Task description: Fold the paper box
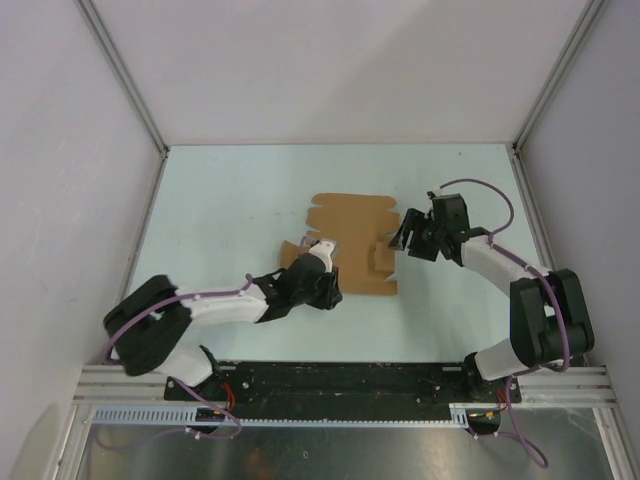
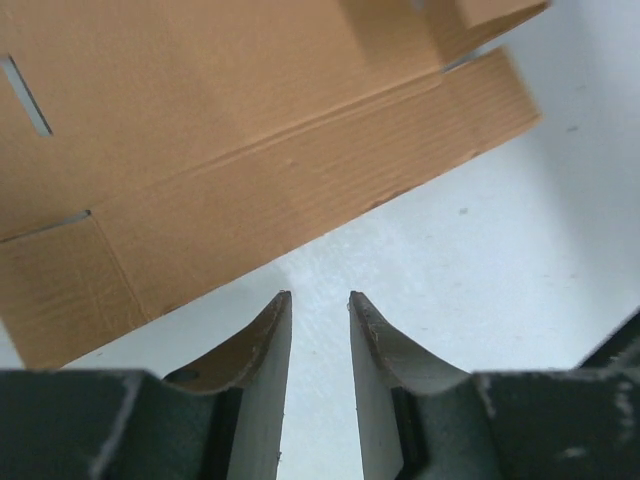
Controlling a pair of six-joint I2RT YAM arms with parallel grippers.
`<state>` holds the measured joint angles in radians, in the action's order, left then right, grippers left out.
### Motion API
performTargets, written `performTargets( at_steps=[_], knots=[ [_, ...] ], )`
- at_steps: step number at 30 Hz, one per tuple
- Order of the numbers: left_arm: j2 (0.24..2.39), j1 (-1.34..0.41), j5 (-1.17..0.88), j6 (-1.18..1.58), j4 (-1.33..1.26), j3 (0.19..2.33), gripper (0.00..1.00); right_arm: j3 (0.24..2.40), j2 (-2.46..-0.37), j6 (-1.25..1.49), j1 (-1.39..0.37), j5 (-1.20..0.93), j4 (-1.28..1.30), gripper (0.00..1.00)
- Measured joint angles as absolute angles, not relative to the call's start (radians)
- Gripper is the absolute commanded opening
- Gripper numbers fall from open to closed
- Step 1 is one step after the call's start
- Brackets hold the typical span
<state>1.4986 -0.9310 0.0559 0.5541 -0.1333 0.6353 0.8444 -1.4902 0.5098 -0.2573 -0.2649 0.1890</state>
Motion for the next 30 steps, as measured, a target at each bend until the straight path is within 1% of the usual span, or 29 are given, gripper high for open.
performTargets(
  at_steps=[5,7,9,11,17,18,21,25,28,30],
  knots=[
    [1.315,-0.931,0.056,0.530,-0.084,0.645,0.34,0.844,-1.459,0.502,-0.197,-0.279,0.206,0.69],
    [1.265,-0.931,0.060,0.518,-0.081,0.664,0.33,0.844,-1.459,0.503,-0.172,-0.287,0.213,0.66],
    [1.251,-0.930,0.072,0.507,-0.083,0.686,0.29,0.844,-1.462,0.506,-0.148,-0.298,0.210,0.63],
    [1.282,-0.920,0.079,0.495,-0.088,0.718,0.28,0.844,-1.476,0.517,-0.128,-0.311,0.197,0.58],
    [1.508,-0.884,0.104,0.460,-0.103,0.767,0.21,0.844,-1.565,0.550,-0.106,-0.351,0.122,0.54],
    [1.531,-0.881,0.106,0.458,-0.102,0.767,0.19,0.844,-1.581,0.552,-0.104,-0.359,0.107,0.52],
    [1.591,-0.872,0.113,0.449,-0.105,0.767,0.16,0.844,-1.623,0.564,-0.094,-0.380,0.054,0.48],
    [1.637,-0.865,0.120,0.443,-0.115,0.785,0.15,0.844,-1.673,0.576,-0.081,-0.397,-0.008,0.49],
    [1.668,-0.862,0.120,0.442,-0.136,0.804,0.11,0.844,-1.701,0.577,-0.078,-0.406,-0.045,0.52],
    [1.682,-0.862,0.119,0.440,-0.147,0.809,0.07,0.852,-1.724,0.577,-0.076,-0.414,-0.057,0.54]
  ],
)
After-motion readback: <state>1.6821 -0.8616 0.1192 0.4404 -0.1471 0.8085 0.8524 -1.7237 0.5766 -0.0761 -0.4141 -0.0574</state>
